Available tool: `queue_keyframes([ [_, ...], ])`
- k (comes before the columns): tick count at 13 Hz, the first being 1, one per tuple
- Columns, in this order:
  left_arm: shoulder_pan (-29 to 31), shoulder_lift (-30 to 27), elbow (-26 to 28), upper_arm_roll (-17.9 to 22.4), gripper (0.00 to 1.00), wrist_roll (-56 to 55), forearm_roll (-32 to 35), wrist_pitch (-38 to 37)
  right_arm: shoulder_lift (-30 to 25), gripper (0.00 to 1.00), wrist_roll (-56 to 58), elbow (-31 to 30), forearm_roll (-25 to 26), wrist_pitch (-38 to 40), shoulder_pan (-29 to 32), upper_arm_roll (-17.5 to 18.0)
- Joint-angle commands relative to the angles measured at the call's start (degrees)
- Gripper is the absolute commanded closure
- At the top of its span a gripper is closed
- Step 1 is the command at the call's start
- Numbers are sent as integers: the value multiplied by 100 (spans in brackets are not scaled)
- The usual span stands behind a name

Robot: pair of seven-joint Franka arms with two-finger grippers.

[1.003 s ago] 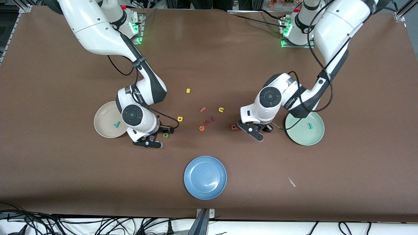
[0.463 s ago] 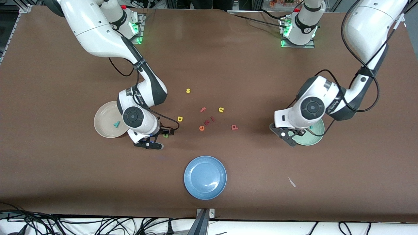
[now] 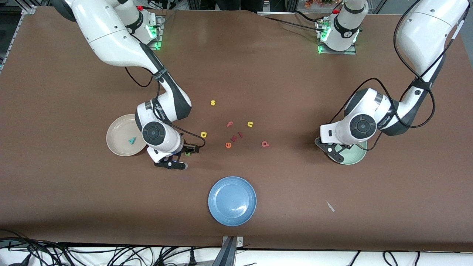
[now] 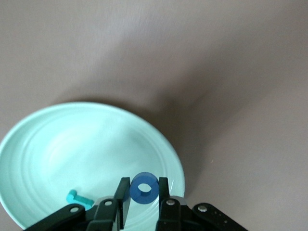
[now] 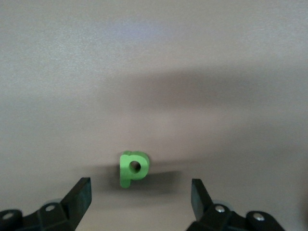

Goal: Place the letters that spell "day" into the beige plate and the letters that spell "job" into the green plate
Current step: 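Carry the blue o toward the green plate while the right gripper grasps the p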

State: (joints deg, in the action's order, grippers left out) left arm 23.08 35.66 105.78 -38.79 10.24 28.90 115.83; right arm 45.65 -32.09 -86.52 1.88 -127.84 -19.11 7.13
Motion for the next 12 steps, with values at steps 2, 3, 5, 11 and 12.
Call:
queue_keyframes([
  [2, 495, -279, 530, -103, 100, -40, 142, 211, 154, 8, 10, 215, -56, 39, -31, 7],
  [3, 574, -279, 688, -103, 100, -40, 160, 430, 154, 10, 10, 215, -56, 31, -31, 7],
  [5, 654, -288, 918, -103, 100, -40, 186, 800, 189, 13, 1, 215, -30, 39, -22, 7],
  [11, 909, -235, 1208, -76, 100, -40, 292, 1293, 225, 19, 71, 206, -65, 31, -5, -2],
  [12, 918, -226, 1208, -76, 100, -40, 283, 1302, 225, 21, 71, 206, -56, 31, -5, -2],
])
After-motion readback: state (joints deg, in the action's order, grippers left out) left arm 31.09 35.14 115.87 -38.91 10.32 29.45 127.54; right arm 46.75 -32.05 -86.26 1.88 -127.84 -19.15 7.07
